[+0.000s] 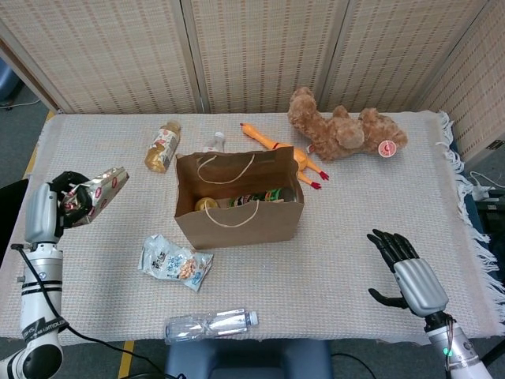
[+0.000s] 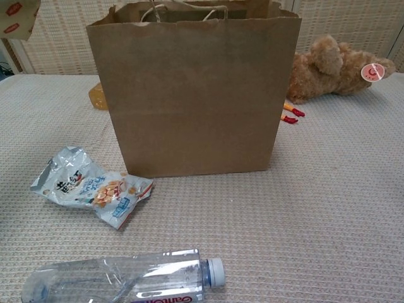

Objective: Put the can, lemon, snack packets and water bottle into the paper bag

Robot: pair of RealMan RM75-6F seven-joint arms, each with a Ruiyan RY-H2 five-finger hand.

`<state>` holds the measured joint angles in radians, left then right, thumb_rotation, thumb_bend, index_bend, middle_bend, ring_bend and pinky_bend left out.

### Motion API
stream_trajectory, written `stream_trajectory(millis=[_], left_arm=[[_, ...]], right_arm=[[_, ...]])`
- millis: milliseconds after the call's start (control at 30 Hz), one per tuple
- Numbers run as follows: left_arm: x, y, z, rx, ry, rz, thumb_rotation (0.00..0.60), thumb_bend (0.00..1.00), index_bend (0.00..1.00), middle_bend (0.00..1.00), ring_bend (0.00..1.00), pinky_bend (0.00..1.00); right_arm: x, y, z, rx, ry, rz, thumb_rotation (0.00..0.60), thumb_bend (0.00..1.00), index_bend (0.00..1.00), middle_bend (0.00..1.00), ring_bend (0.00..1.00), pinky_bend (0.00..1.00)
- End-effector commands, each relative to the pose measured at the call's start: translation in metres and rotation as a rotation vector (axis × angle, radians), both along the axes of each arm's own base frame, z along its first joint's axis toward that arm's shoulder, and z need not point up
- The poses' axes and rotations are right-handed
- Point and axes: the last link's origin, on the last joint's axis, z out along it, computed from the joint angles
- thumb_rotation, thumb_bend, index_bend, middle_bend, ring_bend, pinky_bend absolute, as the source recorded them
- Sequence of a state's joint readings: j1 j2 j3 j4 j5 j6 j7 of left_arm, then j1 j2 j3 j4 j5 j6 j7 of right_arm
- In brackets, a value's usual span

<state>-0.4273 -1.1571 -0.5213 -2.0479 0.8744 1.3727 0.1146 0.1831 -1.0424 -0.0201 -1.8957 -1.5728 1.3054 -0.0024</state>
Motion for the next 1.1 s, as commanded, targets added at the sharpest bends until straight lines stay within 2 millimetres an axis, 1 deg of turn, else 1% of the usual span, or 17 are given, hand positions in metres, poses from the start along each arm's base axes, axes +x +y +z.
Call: stream_trajectory(millis=[33,67,267,467,500,600,700,767,867,900,933,1000,1033,1100], left_arm=[[0.041,0.004,0.003,-0.028,-0.01,-0.114,0.6,0.63,0.64,0.68,0.6,0.71],[0.053,0.005,0.0,-0.05,0.001,-0.148,0.6,0.63,0.64,0.67,0.6,0.71],[0.105,0.007,-0.026,-0.14,0.071,-0.29,0.6,0.62,0.63,0.67,0.6,0.71],[0.147,0.018,-0.049,-0.163,0.092,-0.359,0.6,0.62,0.63,0.67,0.6,0.71],[0.152,0.02,-0.051,-0.162,0.088,-0.364,0.6,0.62,0.63,0.67,0.6,0.71],[0.156,0.022,-0.053,-0.16,0.086,-0.366,0.6,0.62,0.63,0.67,0.6,0.71],[0.169,0.029,-0.059,-0.151,0.099,-0.379,0.6,0.62,0.63,0.67,0.6,0.71],[0.177,0.035,-0.07,-0.177,0.112,-0.393,0.6,0.62,0.63,0.67,0.6,0.7],[0.179,0.036,-0.08,-0.204,0.14,-0.402,0.6,0.61,0.61,0.65,0.58,0.68],[0.179,0.036,-0.083,-0.218,0.143,-0.407,0.6,0.6,0.59,0.63,0.55,0.66],[0.179,0.035,-0.086,-0.232,0.145,-0.413,0.6,0.59,0.54,0.57,0.5,0.62],[0.179,0.034,-0.089,-0.253,0.15,-0.42,0.6,0.53,0.36,0.36,0.32,0.47],[0.179,0.034,-0.09,-0.259,0.152,-0.423,0.6,0.51,0.27,0.27,0.24,0.4],[0.179,0.033,-0.092,-0.263,0.153,-0.428,0.6,0.47,0.13,0.12,0.1,0.27]], right_arm=[[0.0,-0.001,-0.001,0.002,0.0,-0.003,0.6,0.12,0.02,0.0,0.0,0.0],[0.0,-0.001,-0.001,0.004,-0.001,-0.004,0.6,0.12,0.02,0.0,0.0,0.0],[-0.002,-0.003,-0.002,0.012,0.002,-0.01,0.6,0.12,0.02,0.0,0.0,0.0],[-0.004,-0.004,-0.001,0.015,0.0,-0.019,0.6,0.12,0.02,0.0,0.0,0.0],[-0.004,-0.004,-0.001,0.015,-0.001,-0.02,0.6,0.12,0.02,0.0,0.0,0.0],[-0.005,-0.004,-0.001,0.016,-0.001,-0.021,0.6,0.12,0.02,0.0,0.0,0.0],[-0.006,-0.004,0.0,0.019,-0.004,-0.029,0.6,0.12,0.02,0.0,0.0,0.0],[-0.008,-0.005,0.001,0.019,-0.01,-0.04,0.6,0.12,0.02,0.0,0.0,0.0],[-0.009,-0.005,0.001,0.02,-0.012,-0.044,0.6,0.12,0.02,0.0,0.0,0.0],[-0.01,-0.005,0.001,0.021,-0.012,-0.046,0.6,0.12,0.02,0.0,0.0,0.0],[-0.01,-0.005,0.001,0.022,-0.013,-0.046,0.6,0.12,0.02,0.0,0.0,0.0],[-0.01,-0.006,0.001,0.023,-0.012,-0.047,0.6,0.12,0.03,0.0,0.0,0.0],[-0.01,-0.006,0.001,0.023,-0.013,-0.048,0.6,0.12,0.03,0.0,0.0,0.0],[-0.01,-0.007,0.002,0.023,-0.015,-0.05,0.6,0.12,0.03,0.0,0.0,0.0]])
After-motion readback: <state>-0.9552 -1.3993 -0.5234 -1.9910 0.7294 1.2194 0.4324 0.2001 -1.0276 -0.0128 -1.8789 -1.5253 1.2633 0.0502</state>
